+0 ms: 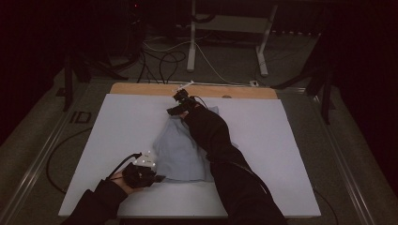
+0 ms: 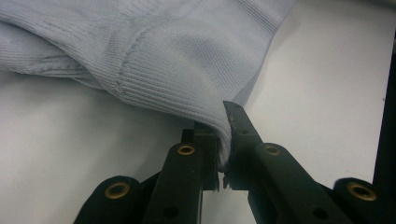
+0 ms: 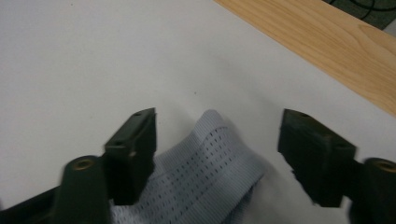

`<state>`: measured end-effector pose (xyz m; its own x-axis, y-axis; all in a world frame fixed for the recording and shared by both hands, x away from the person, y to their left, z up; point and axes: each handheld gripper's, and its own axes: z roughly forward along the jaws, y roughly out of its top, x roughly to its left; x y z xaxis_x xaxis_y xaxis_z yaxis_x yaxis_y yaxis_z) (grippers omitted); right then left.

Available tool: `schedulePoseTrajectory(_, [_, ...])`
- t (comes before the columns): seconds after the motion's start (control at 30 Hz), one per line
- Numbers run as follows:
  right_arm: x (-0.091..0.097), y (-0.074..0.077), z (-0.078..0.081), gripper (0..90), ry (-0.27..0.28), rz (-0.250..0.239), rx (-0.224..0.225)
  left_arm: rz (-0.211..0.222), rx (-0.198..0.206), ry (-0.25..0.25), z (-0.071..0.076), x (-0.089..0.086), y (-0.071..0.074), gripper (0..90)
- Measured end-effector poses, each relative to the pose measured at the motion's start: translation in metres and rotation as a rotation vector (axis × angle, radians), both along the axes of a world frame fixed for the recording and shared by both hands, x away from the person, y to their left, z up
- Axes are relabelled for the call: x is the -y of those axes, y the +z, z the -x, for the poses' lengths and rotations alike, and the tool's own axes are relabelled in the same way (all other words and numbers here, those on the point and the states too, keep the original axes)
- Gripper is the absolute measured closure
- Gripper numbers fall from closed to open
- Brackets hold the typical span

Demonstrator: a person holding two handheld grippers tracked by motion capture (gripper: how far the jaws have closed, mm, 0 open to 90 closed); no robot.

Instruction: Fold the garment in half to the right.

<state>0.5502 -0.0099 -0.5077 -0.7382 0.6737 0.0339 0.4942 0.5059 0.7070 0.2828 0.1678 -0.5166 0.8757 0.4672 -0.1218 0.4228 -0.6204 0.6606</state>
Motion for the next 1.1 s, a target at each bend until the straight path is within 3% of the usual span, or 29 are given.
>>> schedulePoseTrajectory(0.2, [-0.004,-0.004,-0.003,39.3,-0.007,0.028,-0.003,0.000,0.004,0.000,0.001,0.000,0.000,86.7])
schedulePoseTrajectory(0.4, [-0.010,-0.010,-0.003,51.2,0.000,0.097,-0.001,-0.002,0.003,0.001,0.001,0.000,0.000,86.6])
schedulePoseTrajectory(0.47, [-0.011,-0.010,-0.002,61.1,0.014,0.128,0.008,0.002,-0.001,0.002,0.000,0.000,-0.001,86.7])
schedulePoseTrajectory(0.53, [-0.012,-0.010,-0.002,76.8,0.034,0.152,0.020,0.003,-0.001,0.004,0.000,0.000,-0.001,86.7])
schedulePoseTrajectory(0.57, [-0.012,-0.010,-0.002,76.8,0.034,0.152,0.020,0.003,-0.001,0.004,0.000,0.000,-0.001,86.7])
schedulePoseTrajectory(0.63, [-0.012,-0.008,-0.001,85.8,0.066,0.171,0.038,0.001,-0.002,0.003,0.000,0.000,-0.001,86.7])
schedulePoseTrajectory(1.1, [-0.006,0.009,0.005,87.4,0.082,0.134,0.039,-0.006,0.018,-0.018,0.001,0.005,0.004,87.1])
